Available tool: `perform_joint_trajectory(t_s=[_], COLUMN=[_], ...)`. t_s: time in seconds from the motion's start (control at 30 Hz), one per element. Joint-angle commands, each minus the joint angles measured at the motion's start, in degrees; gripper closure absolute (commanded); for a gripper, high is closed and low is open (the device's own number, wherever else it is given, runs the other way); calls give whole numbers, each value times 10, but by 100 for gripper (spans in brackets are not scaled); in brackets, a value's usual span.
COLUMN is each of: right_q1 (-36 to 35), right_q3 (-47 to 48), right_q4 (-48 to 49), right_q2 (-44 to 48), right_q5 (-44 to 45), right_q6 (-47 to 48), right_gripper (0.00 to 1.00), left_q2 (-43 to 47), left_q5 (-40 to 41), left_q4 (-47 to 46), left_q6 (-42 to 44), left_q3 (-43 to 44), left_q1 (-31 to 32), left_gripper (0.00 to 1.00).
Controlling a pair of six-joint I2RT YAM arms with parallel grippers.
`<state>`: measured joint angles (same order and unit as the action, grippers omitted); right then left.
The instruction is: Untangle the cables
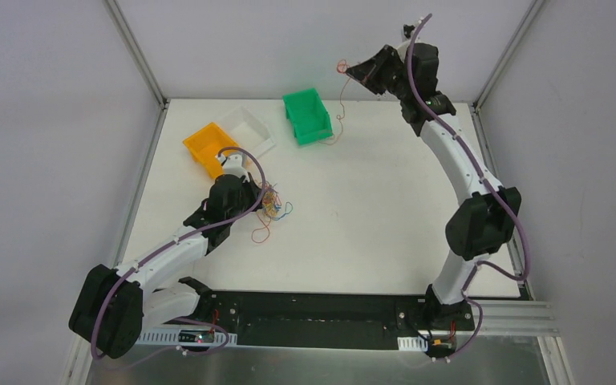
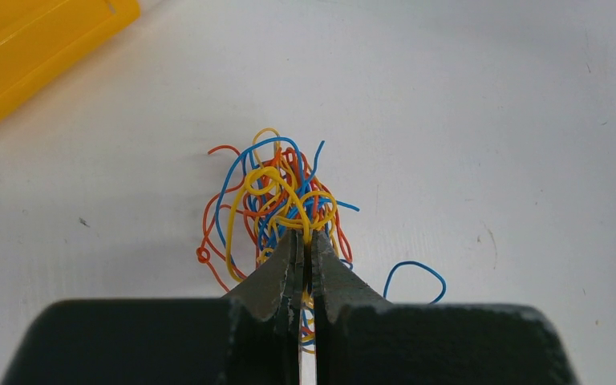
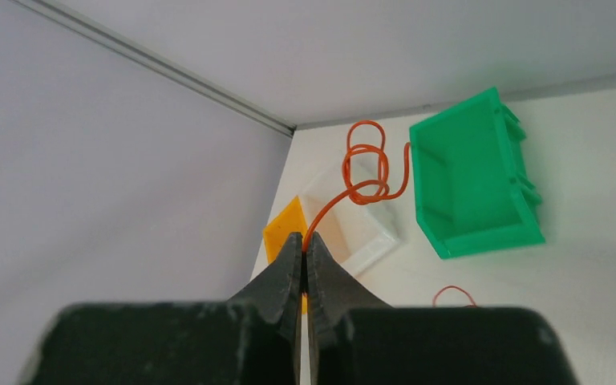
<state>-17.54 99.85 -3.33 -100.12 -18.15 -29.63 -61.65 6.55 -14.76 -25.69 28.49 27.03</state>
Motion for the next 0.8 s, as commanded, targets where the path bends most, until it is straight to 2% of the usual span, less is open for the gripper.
perform_joint_trajectory(t_s=[0.0, 0.13, 0.27, 0.33, 0.47, 0.57, 0.77], right_q1=[-8, -13, -21, -27, -48, -66, -74], right_q3=[99, 199, 340, 381, 379, 326, 286], right_q4=[85, 154, 154, 167, 195, 206, 201], right_q2=[-69, -182, -306, -354, -395, -391, -399], right_q5=[-11, -11, -9, -11, -12, 16, 32], right_q6=[-17, -34, -35, -35, 2, 44, 56], right_gripper=[100, 100, 100, 100, 100, 100, 100], left_q2=[-1, -8, -10, -9, -7, -8, -11], left_q5=[6, 5, 8, 11, 16, 17, 8], left_q4=[-31, -33, -33, -33, -32, -32, -31], left_q6=[12, 15, 19, 21, 23, 23, 18], left_q3=[3, 5, 7, 6, 6, 6, 9], left_q1=[2, 2, 2, 2, 2, 2, 2], left_gripper=[100, 100, 100, 100, 100, 100, 100])
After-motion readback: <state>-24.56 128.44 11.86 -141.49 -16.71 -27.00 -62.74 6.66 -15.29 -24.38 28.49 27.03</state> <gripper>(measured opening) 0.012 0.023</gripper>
